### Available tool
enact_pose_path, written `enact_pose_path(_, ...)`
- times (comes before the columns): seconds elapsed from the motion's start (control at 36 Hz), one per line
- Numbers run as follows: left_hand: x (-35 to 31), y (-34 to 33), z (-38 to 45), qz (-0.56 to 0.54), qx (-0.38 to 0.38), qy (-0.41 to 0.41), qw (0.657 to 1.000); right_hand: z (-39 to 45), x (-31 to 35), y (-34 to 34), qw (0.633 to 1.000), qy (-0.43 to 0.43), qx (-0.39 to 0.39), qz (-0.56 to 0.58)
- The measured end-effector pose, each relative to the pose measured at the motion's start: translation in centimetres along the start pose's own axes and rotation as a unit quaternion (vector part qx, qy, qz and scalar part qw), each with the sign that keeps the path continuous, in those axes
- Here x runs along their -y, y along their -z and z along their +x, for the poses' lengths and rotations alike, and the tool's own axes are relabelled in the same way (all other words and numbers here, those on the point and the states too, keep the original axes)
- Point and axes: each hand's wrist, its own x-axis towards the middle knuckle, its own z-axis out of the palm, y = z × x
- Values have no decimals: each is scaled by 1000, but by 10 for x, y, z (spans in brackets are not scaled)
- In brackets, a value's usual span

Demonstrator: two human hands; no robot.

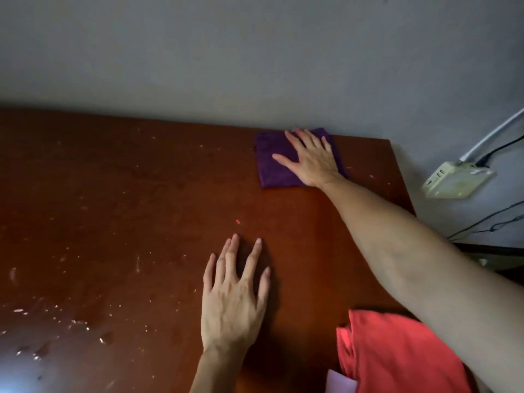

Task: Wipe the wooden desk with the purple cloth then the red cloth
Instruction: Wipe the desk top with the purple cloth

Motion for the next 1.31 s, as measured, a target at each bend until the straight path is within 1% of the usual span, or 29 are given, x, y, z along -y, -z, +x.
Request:
enact_pose_path(0.11,1,-3,-1,10,-7,5,1000,-28,0,0,999,7,48,-17)
enact_pose_path(0.19,1,-4,-2,20,-7,-6,1000,-72,-4,5,998,13,63,-24)
enact_pose_path(0.28,-3,-1,-5,24,-25,-30,999,-129,-18,15,996,35,74,-30)
enact_pose_path(0.36,-9,7,-8,44,-29,-67,996,-187,-39,24,996,41,67,-32)
enact_pose_path(0.44,-22,17,-3,47,-22,-83,995,-231,-59,31,996,45,57,-43)
enact_pose_path(0.58,-46,16,10,19,28,-132,991,-266,-72,30,998,43,27,-46)
enact_pose_path(0.64,-50,11,17,14,39,-135,990,-263,-73,31,998,45,18,-38)
enact_pose_path(0.78,-51,-6,21,-10,48,-129,990,-229,-87,34,998,57,24,-31)
enact_pose_path(0.97,-50,-10,19,-33,46,-131,990,-119,-113,33,999,23,36,-22)
enact_pose_path(1.11,-51,-11,21,-51,57,-121,990,-45,-120,33,998,-27,57,-16)
enact_pose_path(1.22,-48,-12,24,-49,56,-118,990,-21,-119,30,997,-43,61,-21)
enact_pose_path(1.31,-48,-14,25,-56,57,-122,989,-29,-119,30,996,-35,75,-32)
